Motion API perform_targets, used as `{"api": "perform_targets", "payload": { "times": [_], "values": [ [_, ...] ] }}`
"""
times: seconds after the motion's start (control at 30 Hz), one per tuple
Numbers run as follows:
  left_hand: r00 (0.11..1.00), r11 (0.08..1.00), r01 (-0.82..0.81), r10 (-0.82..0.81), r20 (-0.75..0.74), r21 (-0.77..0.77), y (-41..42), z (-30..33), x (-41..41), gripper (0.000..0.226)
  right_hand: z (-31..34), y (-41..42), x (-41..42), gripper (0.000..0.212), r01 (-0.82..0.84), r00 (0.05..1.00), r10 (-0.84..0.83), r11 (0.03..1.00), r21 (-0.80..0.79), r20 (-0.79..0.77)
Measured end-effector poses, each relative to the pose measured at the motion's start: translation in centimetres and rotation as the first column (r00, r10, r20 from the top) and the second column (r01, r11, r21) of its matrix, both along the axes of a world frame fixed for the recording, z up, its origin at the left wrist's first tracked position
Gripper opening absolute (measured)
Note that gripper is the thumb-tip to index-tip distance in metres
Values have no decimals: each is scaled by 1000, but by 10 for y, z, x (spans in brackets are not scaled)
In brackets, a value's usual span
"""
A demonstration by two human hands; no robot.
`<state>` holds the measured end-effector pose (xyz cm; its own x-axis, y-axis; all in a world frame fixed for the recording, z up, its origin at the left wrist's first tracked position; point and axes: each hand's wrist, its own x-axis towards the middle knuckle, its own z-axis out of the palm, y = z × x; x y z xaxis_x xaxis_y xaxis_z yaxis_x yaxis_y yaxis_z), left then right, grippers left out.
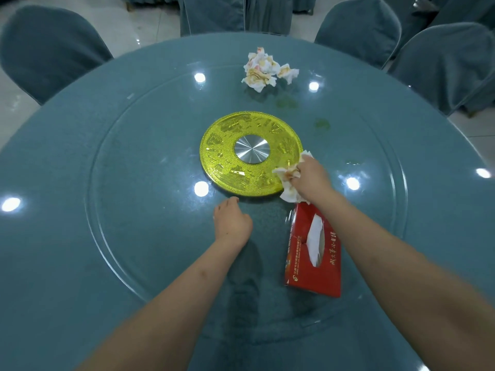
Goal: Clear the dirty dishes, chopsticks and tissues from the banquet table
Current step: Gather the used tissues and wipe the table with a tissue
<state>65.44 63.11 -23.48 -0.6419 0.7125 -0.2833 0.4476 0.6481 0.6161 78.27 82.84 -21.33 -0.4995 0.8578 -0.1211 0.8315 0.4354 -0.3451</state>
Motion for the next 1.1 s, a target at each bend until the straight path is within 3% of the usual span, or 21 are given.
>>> {"api": "perform_targets", "payload": {
  "times": [0.1,0.37,0.63,0.83,1.1],
  "values": [
    [1000,1000,-2,3,15,-23,5,-1,-4,63,-14,-1,7,14,36,993,-20,989,-144,117],
    [995,997,75,-75,-72,-10,-8,-14,-3,57,-8,0,4,11,70,992,-58,993,-100,113],
    [995,998,55,-57,-77,-26,-10,-5,-31,53,-16,-18,10,37,69,998,-69,994,-84,7],
    [996,985,80,-86,-34,-152,-3,8,-46,52,-14,-35,6,38,74,995,-84,985,-158,-55],
    [989,995,98,-100,-106,-24,1,22,-28,40,-10,-68,10,32,59,981,-94,978,-202,-169]
  ]
}}
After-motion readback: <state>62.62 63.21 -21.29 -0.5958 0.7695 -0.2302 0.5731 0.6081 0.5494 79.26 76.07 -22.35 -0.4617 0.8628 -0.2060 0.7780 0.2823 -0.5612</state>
